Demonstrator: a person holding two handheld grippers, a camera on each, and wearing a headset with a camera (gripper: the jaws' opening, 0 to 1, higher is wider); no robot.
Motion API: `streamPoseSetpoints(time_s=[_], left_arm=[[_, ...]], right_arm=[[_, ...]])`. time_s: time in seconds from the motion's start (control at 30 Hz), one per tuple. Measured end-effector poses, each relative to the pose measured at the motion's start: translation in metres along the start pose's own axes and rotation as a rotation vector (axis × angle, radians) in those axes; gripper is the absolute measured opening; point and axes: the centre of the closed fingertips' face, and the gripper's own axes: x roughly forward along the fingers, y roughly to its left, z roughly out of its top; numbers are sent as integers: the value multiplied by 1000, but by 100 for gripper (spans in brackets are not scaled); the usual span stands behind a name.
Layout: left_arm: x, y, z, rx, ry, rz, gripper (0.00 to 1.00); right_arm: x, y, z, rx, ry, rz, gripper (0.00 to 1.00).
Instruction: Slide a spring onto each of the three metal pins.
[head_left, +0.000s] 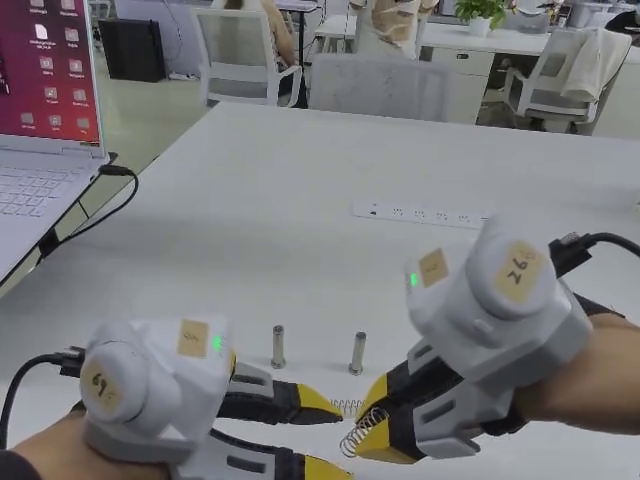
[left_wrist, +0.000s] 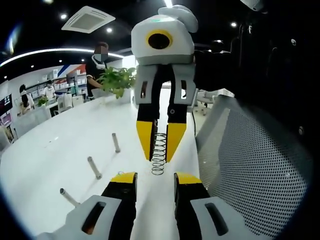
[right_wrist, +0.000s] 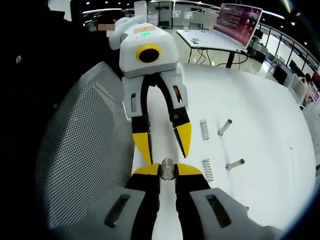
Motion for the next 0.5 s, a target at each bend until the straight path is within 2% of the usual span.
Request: streamPoseSetpoints(time_s=[0.13, 0.4, 0.5], left_arm=[[-5, 10, -3, -27, -13, 39, 30], [-13, 21, -15, -93, -15, 98, 41], [-16, 22, -18, -104, -18, 113, 42]], right_arm=[[-2, -3, -4, 9, 5, -10, 8], [-5, -7, -8, 19, 19, -26, 8], [-6, -10, -12, 27, 31, -33, 8]])
